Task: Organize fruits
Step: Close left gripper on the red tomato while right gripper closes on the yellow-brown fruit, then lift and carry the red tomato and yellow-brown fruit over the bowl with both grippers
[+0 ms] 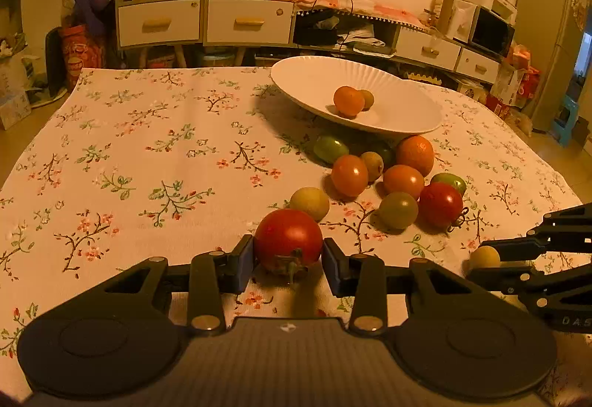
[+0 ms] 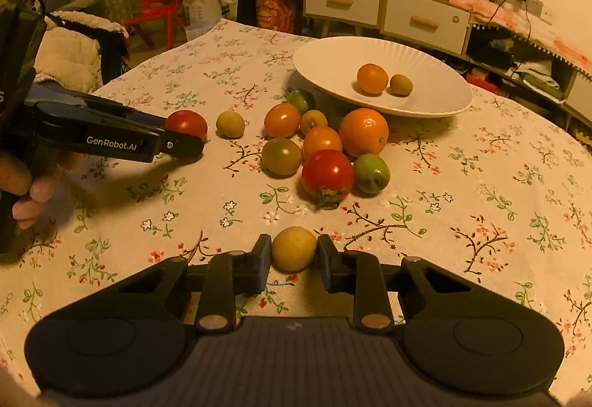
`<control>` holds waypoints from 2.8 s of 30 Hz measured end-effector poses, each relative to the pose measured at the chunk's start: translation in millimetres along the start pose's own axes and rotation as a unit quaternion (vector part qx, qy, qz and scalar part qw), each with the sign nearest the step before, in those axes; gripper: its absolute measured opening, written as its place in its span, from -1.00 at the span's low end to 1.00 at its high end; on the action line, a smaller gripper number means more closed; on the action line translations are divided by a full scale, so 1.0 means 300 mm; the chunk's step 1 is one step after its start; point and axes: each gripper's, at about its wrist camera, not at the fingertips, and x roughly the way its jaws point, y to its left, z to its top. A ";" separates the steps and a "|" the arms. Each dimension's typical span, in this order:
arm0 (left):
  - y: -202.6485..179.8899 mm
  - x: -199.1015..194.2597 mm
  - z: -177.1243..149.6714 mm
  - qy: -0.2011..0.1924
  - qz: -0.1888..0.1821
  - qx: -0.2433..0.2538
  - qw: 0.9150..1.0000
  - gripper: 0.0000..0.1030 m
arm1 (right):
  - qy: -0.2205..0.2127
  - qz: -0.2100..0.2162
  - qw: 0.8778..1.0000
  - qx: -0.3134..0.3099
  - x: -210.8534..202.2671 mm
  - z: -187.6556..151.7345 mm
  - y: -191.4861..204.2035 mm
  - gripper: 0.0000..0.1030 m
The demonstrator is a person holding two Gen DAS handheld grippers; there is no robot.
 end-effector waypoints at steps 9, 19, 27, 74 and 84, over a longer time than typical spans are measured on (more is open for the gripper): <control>-0.018 -0.013 0.034 0.007 -0.004 -0.005 1.000 -0.39 | -0.010 0.001 1.000 0.012 -0.015 0.026 -0.012 -0.54; -0.066 -0.025 0.096 0.003 -0.016 -0.005 1.000 -0.39 | -0.027 -0.001 0.999 0.039 -0.029 0.089 -0.044 -0.54; -0.108 -0.017 0.152 -0.006 -0.027 -0.008 1.000 -0.39 | -0.033 -0.009 0.998 0.061 -0.028 0.141 -0.086 -0.54; -0.120 0.426 0.492 0.038 -0.037 -0.008 0.999 -0.39 | -0.024 -0.028 0.995 0.091 0.252 0.359 -0.327 -0.54; -0.106 0.470 0.516 0.064 -0.058 -0.019 0.996 -0.39 | -0.022 -0.033 0.997 0.069 0.282 0.362 -0.311 -0.53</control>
